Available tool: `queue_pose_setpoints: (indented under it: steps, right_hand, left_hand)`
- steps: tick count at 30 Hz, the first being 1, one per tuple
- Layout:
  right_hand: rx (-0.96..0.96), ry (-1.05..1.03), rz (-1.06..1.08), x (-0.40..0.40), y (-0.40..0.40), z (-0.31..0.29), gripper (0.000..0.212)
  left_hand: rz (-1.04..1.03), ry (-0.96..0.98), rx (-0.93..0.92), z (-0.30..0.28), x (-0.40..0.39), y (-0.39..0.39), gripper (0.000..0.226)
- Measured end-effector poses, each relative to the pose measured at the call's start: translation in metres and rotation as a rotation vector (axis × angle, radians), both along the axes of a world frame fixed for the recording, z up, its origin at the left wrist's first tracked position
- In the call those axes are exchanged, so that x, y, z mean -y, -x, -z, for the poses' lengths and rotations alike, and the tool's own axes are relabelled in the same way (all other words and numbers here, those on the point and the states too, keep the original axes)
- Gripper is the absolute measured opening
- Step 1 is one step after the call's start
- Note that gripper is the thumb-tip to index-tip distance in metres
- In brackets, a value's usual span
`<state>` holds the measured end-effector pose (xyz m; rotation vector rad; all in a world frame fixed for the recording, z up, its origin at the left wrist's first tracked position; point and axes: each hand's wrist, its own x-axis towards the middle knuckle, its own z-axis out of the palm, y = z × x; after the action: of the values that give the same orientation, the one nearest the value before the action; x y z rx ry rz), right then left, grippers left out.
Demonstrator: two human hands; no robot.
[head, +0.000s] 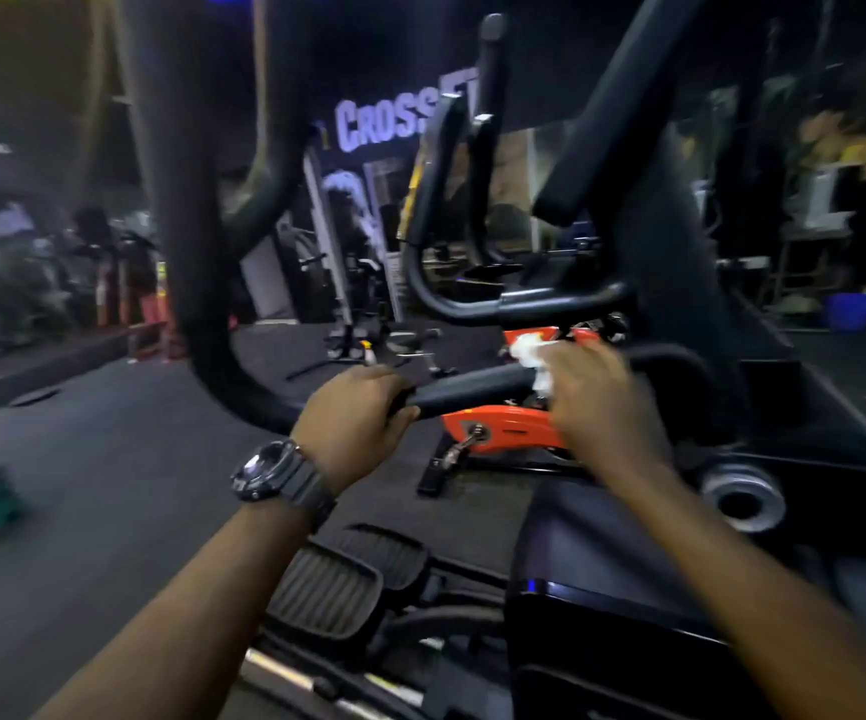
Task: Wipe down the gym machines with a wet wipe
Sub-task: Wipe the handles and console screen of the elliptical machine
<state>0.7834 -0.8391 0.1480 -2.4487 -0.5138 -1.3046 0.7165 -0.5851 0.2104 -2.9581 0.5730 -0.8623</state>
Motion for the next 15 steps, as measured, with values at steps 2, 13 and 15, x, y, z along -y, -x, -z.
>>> queue_pose_setpoints:
  steps: [2, 13, 15]
  right_hand:
    - [-0.082, -0.1, 0.049, 0.003, -0.002, -0.003, 0.039]
    - [-0.095, 0.025, -0.508, -0.2, 0.038, -0.014, 0.025]
    - [0.032, 0.075, -0.489, -0.156, 0.028, 0.002, 0.045]
  left_hand:
    - [-0.038, -0.114, 0.033, -0.007, -0.035, 0.015, 0.039]
    - [-0.025, -0.441, 0.368, -0.027, -0.088, 0.047, 0.016]
    - [-0.013, -0.449, 0.376, -0.024, -0.089, 0.048, 0.013]
